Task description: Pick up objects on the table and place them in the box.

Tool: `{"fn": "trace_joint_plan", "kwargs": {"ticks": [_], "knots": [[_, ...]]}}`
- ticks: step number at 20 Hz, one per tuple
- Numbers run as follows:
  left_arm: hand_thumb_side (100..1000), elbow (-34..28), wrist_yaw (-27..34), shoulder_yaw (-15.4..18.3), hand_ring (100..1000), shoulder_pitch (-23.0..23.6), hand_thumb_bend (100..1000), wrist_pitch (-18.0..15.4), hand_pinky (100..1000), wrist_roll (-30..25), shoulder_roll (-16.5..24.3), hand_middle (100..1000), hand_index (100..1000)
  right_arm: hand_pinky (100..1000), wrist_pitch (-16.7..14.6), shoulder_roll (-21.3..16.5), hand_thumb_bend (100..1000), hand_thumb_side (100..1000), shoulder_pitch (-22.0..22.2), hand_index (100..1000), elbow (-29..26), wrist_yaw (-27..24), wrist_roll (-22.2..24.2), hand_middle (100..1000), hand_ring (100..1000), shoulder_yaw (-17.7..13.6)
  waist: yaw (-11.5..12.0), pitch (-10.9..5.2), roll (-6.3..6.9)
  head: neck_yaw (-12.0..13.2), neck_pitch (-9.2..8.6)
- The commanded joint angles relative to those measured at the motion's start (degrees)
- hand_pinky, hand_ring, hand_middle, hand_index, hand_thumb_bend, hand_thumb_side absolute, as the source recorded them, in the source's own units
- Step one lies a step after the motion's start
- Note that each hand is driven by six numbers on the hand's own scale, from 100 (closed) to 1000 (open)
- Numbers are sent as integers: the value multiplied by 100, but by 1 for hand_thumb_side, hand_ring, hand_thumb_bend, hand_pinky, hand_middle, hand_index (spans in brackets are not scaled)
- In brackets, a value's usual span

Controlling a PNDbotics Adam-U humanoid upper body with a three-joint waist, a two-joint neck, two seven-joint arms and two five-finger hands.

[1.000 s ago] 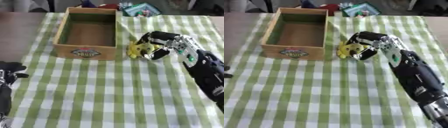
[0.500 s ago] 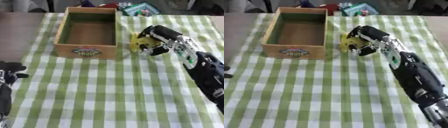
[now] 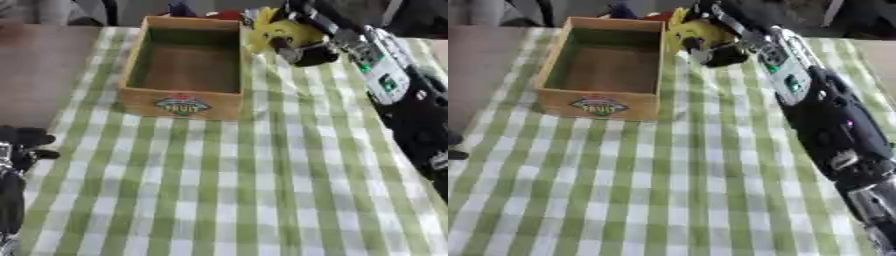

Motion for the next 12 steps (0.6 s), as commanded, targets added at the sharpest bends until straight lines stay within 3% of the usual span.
{"fn": "trace_joint_plan", "kwargs": {"ticks": [1, 8, 12], "knots": [[704, -80, 31, -53, 645, -104, 100, -3, 551, -71, 58, 581, 515, 236, 18, 14, 100, 204, -273, 387, 2, -153, 147, 287, 182, -30, 92, -105, 10, -93, -99], [700, -75, 91, -210, 645, -292, 100, 39, 551, -227, -9, 580, 515, 252, 26, 528, 100, 203, -598, 394, 604, 121, 375, 292, 195, -28, 549, -14, 49, -369, -261], [699, -94, 132, -281, 645, -359, 100, 65, 550, -311, -39, 580, 514, 296, -52, 756, 100, 202, -651, 436, 851, 365, 410, 331, 245, -11, 715, 8, 90, -505, -324]]}}
